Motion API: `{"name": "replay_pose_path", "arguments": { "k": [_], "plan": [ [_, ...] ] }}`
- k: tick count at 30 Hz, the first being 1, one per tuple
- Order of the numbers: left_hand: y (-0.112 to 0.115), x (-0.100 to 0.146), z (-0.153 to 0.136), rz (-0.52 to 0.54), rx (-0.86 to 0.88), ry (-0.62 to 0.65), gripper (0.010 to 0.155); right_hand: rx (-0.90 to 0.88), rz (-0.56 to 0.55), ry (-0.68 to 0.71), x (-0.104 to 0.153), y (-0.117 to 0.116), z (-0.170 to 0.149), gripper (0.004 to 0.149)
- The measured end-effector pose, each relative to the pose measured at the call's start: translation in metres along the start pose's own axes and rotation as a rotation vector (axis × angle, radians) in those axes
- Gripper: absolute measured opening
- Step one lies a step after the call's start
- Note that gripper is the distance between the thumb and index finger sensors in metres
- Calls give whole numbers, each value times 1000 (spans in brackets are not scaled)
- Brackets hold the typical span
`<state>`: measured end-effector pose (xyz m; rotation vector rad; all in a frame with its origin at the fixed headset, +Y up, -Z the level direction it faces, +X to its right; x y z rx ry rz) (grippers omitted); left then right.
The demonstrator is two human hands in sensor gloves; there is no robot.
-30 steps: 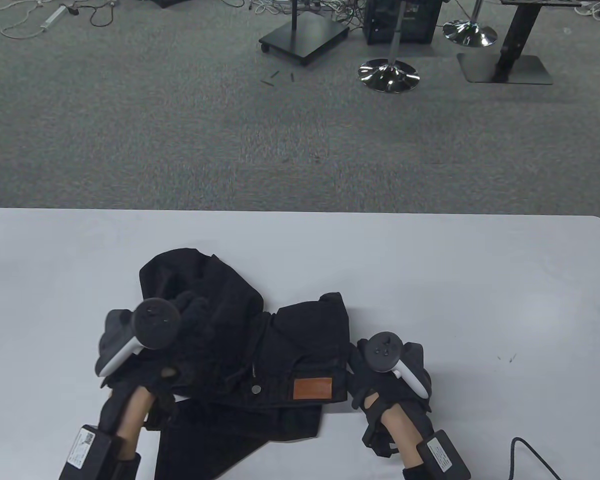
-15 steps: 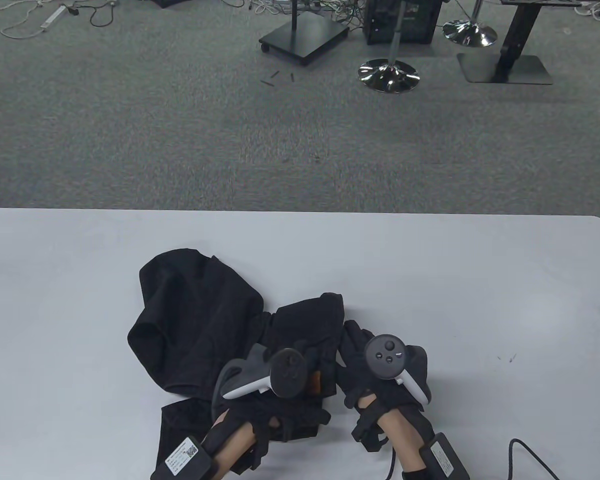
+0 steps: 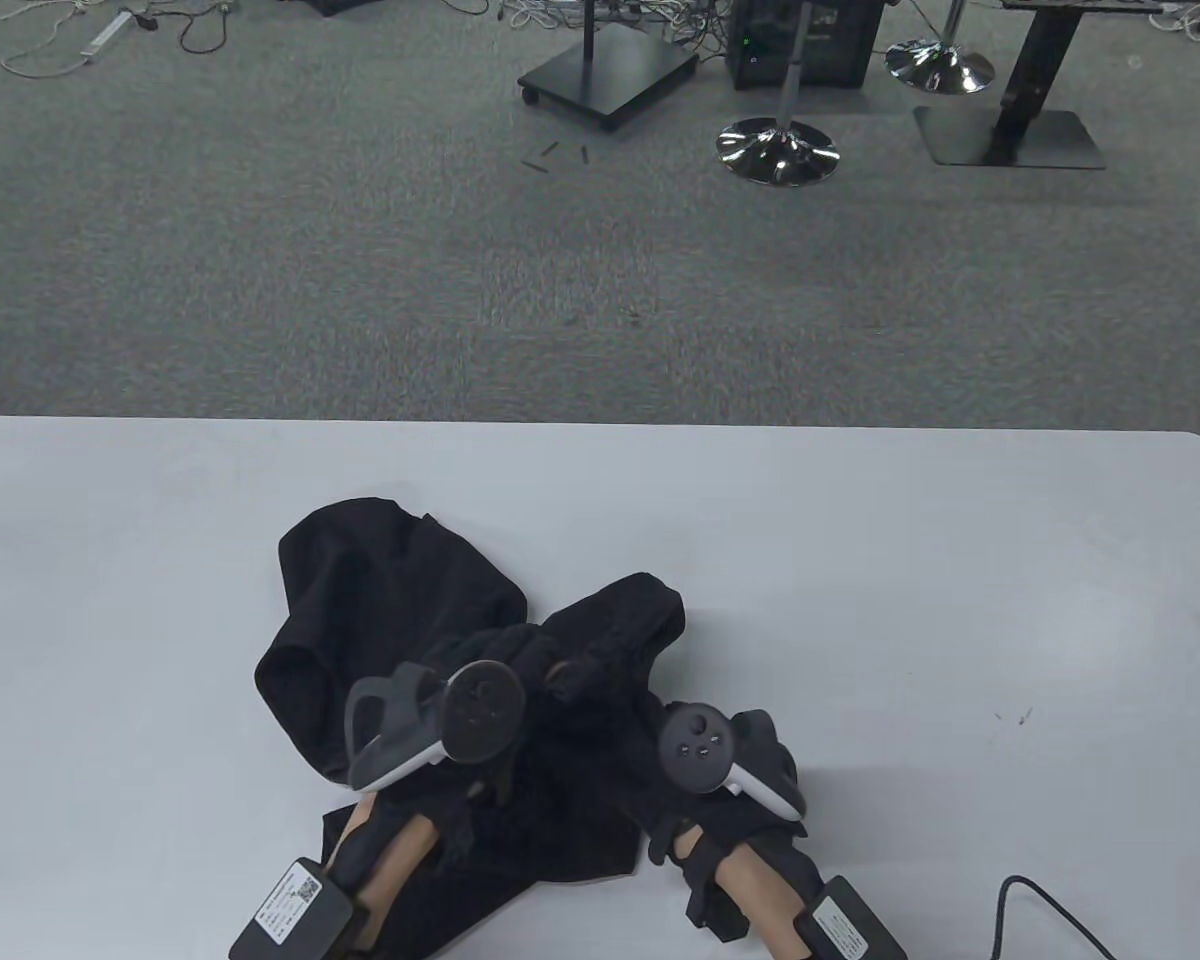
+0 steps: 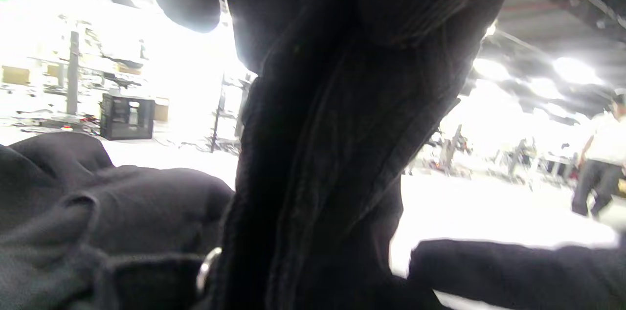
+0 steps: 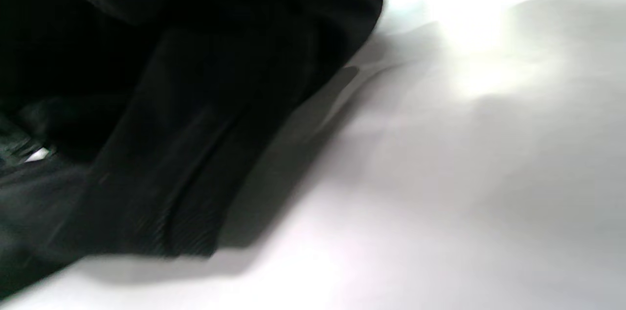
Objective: Fold trousers
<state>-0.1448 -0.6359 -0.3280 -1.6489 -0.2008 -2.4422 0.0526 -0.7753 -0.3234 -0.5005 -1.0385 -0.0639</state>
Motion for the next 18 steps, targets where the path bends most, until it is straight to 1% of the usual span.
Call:
{"name": "replay_pose_path", "arguments": {
  "k": [2,4,6,8,9,11,13,16,18],
  "plan": [
    [-10,3,-14,30,36,-20,53,38,10,60,-1,-7,17,66],
    [-17,7,-26,59,72,-36,53,119,63,120,-3,-20,35,63],
    [-22,10,-32,77,87,-38,53,168,99,162,-5,-32,47,62],
    [-26,11,-36,91,93,-39,53,215,129,157,-7,-41,51,62],
    [-28,12,-37,98,95,-39,53,263,144,135,-9,-45,50,61],
    [-33,14,-39,111,104,-35,53,274,173,95,-11,-46,42,61],
    [-38,17,-41,131,113,-30,52,224,158,50,-14,-40,32,59],
    [-49,24,-48,186,134,-25,52,251,154,-47,-18,-26,11,59],
    [-57,30,-53,219,153,-25,52,222,139,-104,-20,-18,-5,58]
  ]
}}
Point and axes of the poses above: the tracker on the back of each hand, its own z axis roughly to the thumb side, its own x axis roughly from the fingertips to the wrist, y = z × x, the point moved 4 cm from there along -x, roughly from the wrist to the fingertips, and after that the axes turned 5 degrees about y, right-handed, at the moved point
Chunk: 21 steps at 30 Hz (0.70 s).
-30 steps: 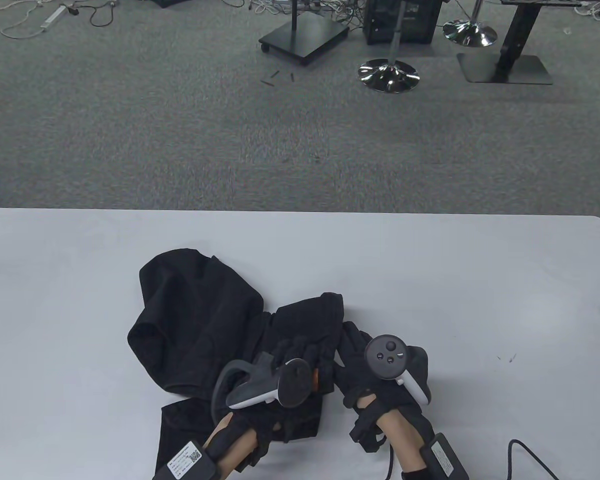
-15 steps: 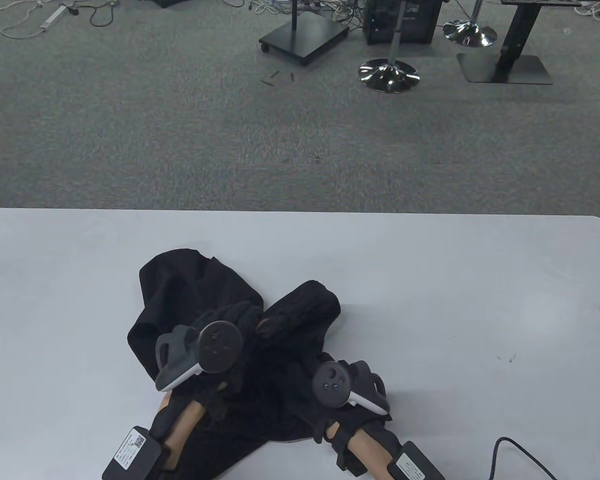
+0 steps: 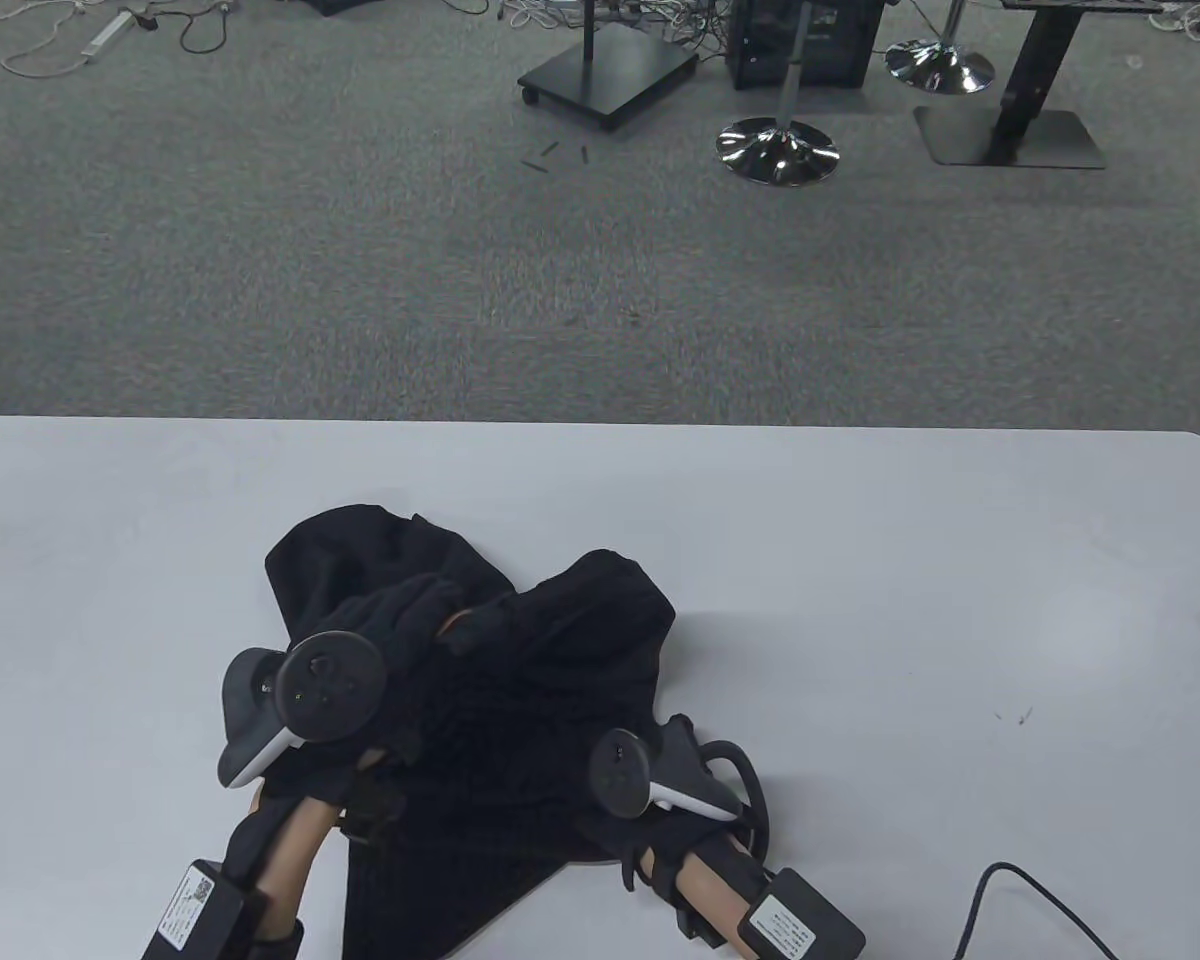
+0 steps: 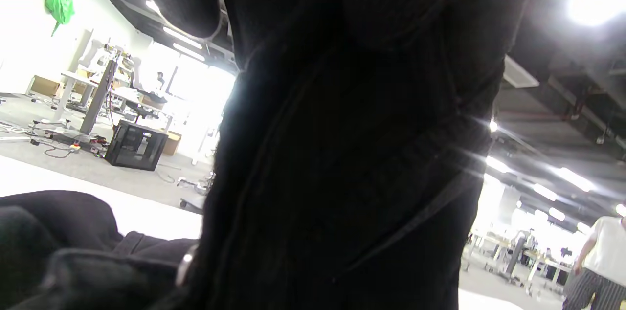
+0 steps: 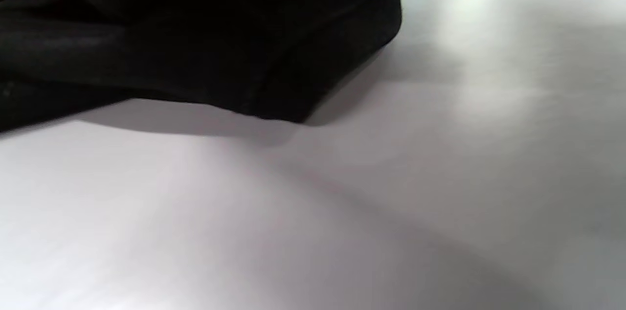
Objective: Fold trousers
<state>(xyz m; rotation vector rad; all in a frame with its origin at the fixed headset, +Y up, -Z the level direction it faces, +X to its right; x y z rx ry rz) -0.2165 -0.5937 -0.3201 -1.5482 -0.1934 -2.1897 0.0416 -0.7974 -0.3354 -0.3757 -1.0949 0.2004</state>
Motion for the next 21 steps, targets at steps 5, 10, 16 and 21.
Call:
{"name": "replay_pose_path", "arguments": {
  "k": [5,10,16,21],
  "plan": [
    [-24,13,-10,83,-29,0,52,-49,-35,-205,-2,18,-64,56],
    [-21,23,-22,59,-64,-6,51,-80,-159,-330,11,33,-124,56],
    [0,28,-16,4,-66,45,51,-447,-265,-196,29,48,-151,54],
    [27,35,1,-153,-89,115,51,-605,-412,-195,47,67,-168,55]
  ]
}}
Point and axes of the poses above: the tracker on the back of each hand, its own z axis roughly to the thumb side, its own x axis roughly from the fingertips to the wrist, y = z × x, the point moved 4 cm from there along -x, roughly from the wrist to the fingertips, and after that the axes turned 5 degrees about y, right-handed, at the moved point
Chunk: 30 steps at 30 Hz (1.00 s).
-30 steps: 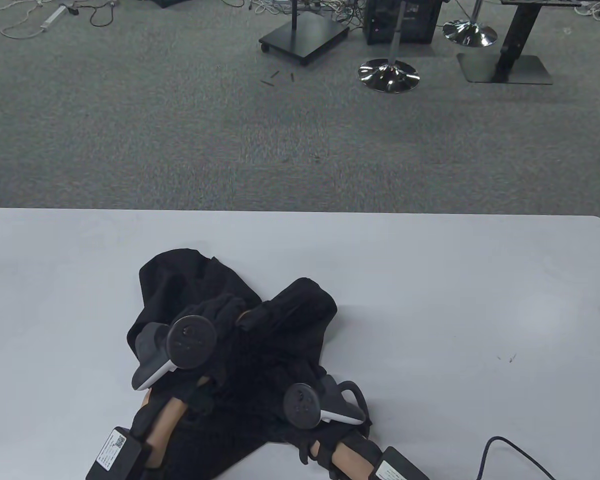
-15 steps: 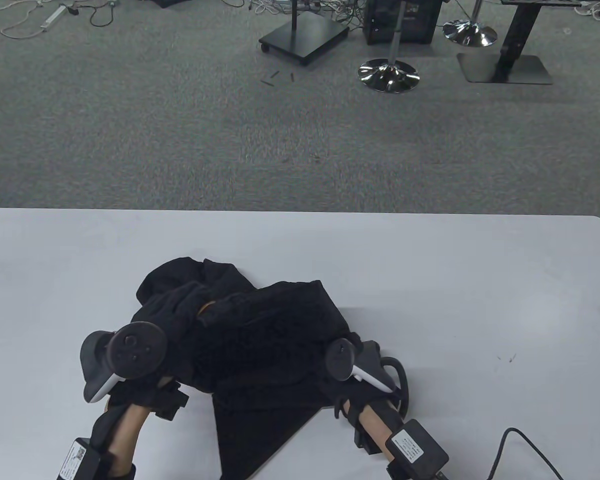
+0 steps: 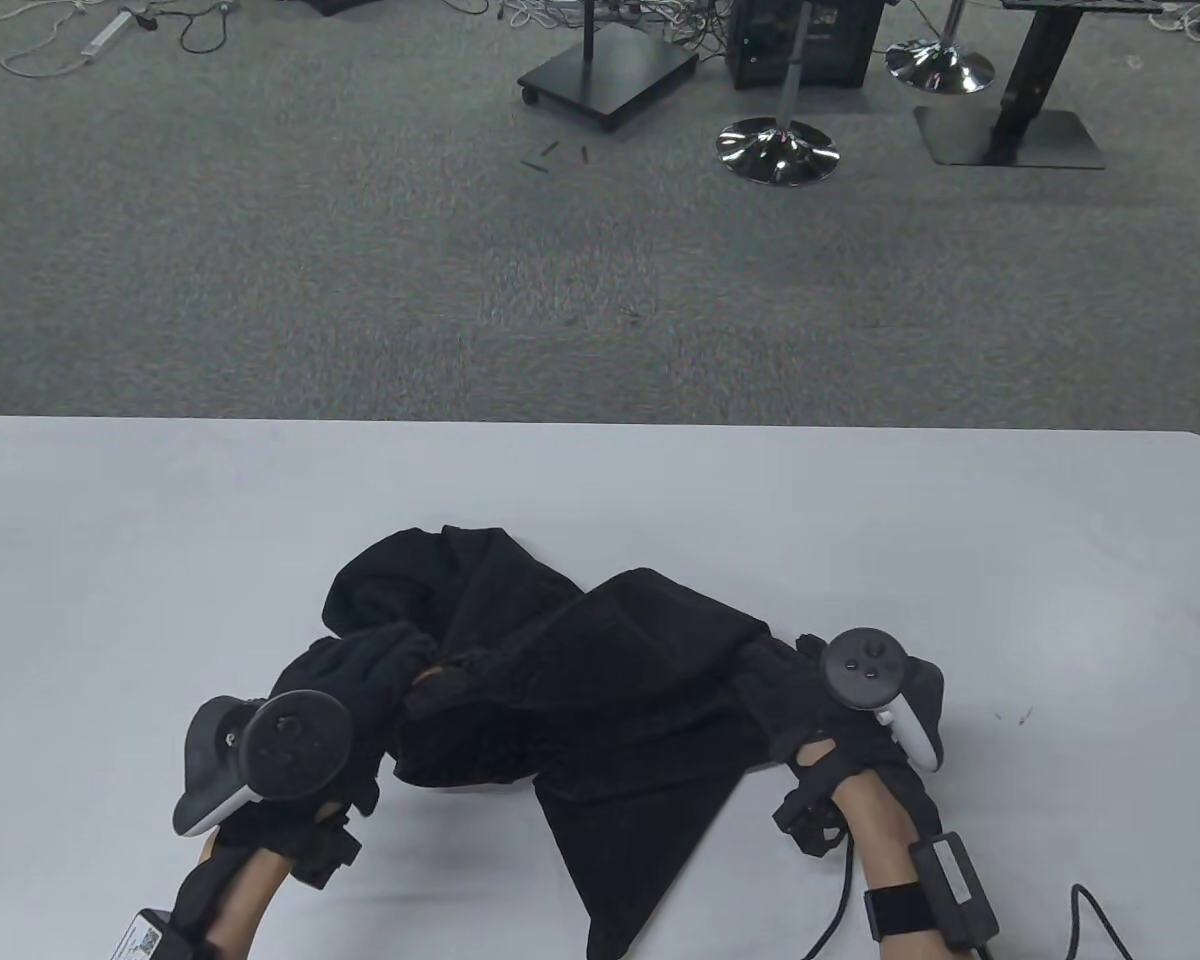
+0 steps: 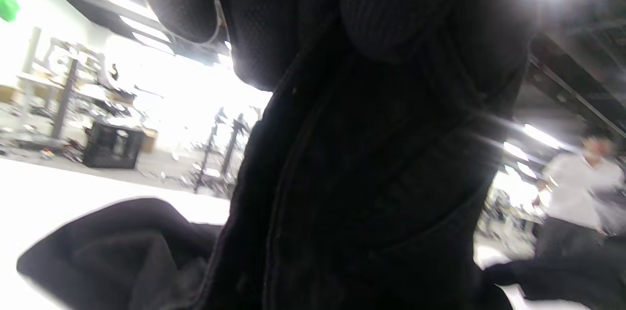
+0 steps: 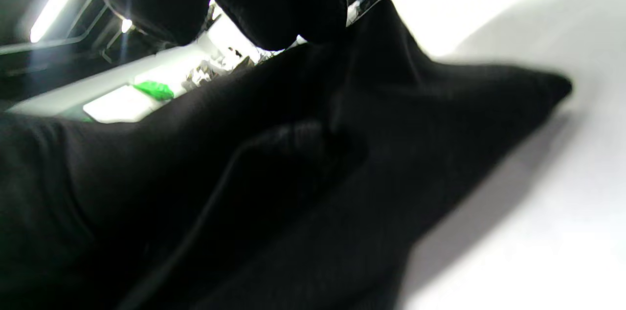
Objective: Fold trousers
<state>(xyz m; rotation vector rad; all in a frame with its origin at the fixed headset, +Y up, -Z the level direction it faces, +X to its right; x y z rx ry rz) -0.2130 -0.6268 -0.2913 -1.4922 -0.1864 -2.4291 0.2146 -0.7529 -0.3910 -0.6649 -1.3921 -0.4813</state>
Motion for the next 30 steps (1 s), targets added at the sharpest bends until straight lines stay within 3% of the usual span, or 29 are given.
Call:
{"name": "replay_pose_path", "arguments": {
  "k": [4,8,10,13,16,18,21,25,30],
  "plan": [
    [45,0,28,-193,-46,80,52,2,-20,3,2,-2,1,57],
    [85,4,43,-340,-18,126,53,105,67,21,1,-23,10,60],
    [104,10,50,-465,1,132,54,164,97,23,1,-32,15,61],
    [107,17,52,-576,-62,116,61,238,150,-14,-1,-44,13,61],
    [85,17,40,-548,-70,60,63,257,171,-35,-2,-48,10,61],
    [61,14,19,-466,11,-14,63,247,161,-31,-3,-47,11,61],
    [45,6,-17,-328,127,-162,66,236,118,-37,-4,-41,13,61],
    [71,-4,-55,-338,141,-338,81,251,32,-132,-4,-29,2,65],
    [116,-16,-63,-444,140,-448,95,262,92,-194,-3,-33,-13,67]
  ]
}}
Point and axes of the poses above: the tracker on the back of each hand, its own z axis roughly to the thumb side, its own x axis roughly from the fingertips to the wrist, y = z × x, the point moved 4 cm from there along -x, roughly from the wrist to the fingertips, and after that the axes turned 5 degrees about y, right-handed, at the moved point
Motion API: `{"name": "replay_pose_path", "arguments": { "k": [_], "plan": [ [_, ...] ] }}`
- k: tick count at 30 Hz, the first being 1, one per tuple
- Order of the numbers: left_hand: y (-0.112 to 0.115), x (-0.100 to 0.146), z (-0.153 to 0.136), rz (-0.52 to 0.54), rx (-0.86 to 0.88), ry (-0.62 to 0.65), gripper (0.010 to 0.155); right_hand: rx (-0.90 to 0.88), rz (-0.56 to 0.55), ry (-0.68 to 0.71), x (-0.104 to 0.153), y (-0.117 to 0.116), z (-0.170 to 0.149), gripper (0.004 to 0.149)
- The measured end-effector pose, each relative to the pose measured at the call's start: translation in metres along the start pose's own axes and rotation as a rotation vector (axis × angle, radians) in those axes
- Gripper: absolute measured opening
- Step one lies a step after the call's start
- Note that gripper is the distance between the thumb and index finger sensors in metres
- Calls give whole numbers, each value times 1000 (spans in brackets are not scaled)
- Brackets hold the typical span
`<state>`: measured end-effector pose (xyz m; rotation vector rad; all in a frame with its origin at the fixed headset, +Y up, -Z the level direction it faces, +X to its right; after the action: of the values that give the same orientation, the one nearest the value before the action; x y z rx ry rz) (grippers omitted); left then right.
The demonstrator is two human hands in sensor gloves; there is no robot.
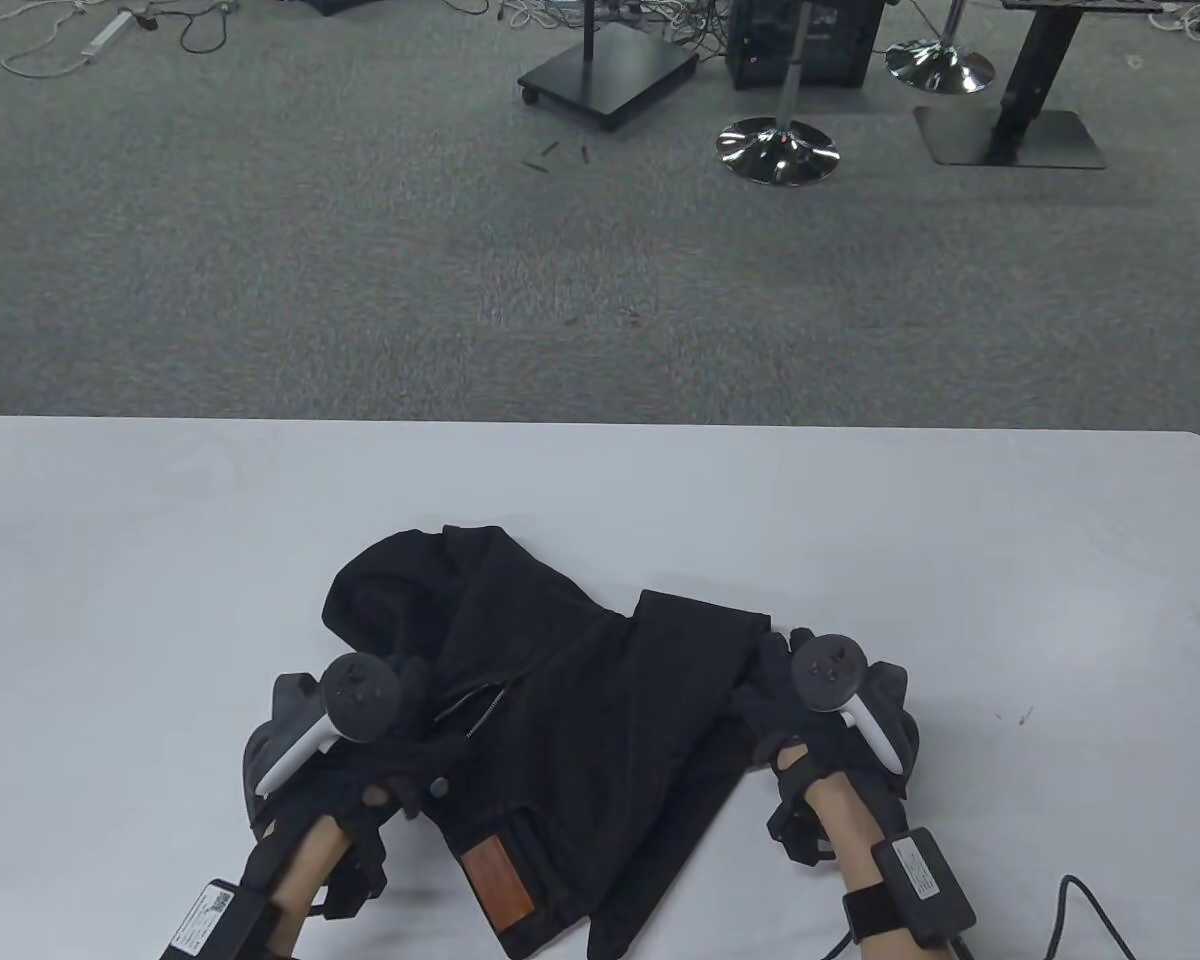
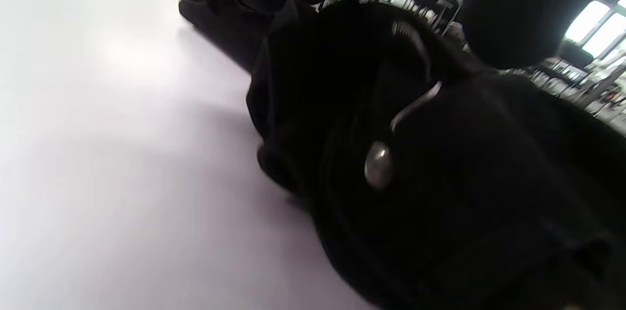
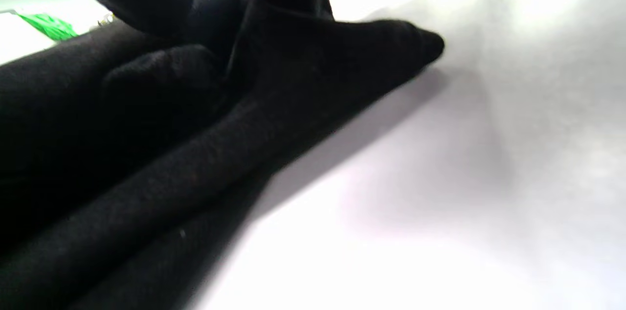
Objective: Fold trousers
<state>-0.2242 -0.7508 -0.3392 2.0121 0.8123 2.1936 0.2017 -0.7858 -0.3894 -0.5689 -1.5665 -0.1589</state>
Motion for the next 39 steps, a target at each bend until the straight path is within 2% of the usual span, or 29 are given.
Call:
{"name": "replay_pose_path", "arguments": {
  "k": [4,6,9,11,14,16,17,20,21,23,26,28,31,35,37,39],
  "plan": [
    [9,-12,0,15,-137,-59,85,-16,-3,73,3,0,12,63],
    [6,-16,-7,53,-178,-73,79,4,9,106,6,-4,22,63],
    [-1,-20,-20,88,-109,-100,69,37,61,149,9,-14,38,63],
    [-10,-21,-30,126,-206,-142,65,35,91,191,13,-18,50,62],
    [-31,-22,-61,205,-299,-278,63,-29,229,292,24,-29,72,59],
    [-42,-17,-79,239,-247,-355,68,-141,351,299,30,-32,80,58],
    [-45,-14,-83,250,-225,-364,70,-205,362,268,33,-28,82,58],
    [-57,3,-82,348,-181,-326,72,-224,289,266,33,-9,83,59],
    [-58,8,-75,361,-177,-275,73,-234,234,254,30,-3,81,60],
    [-57,13,-63,347,-168,-226,75,-272,182,246,24,-2,79,61],
    [-42,13,-55,161,-125,-256,79,-259,216,232,13,-16,83,62],
    [-32,13,-58,103,-141,-286,80,-276,225,238,4,-23,88,62],
    [-21,14,-66,126,-81,-288,86,-332,221,267,-9,-29,104,61],
    [-10,15,-73,120,-14,-272,86,-387,251,296,-25,-39,126,60],
    [-10,17,-76,159,0,-256,84,-391,302,314,-34,-49,136,60],
    [-8,19,-80,175,38,-233,82,-469,389,330,-42,-62,145,62]
  ]
}}
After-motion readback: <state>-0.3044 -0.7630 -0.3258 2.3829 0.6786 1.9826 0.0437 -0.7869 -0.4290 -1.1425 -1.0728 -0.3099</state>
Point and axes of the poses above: the tracker on the back of each hand, its own z axis roughly to the thumb side, its own x axis roughly from the fingertips to the wrist, y = z × x, the point moved 4 cm from there along -x, roughly from the wrist to the fingertips, and after that the axes turned 5 degrees about y, right-handed, at the moved point
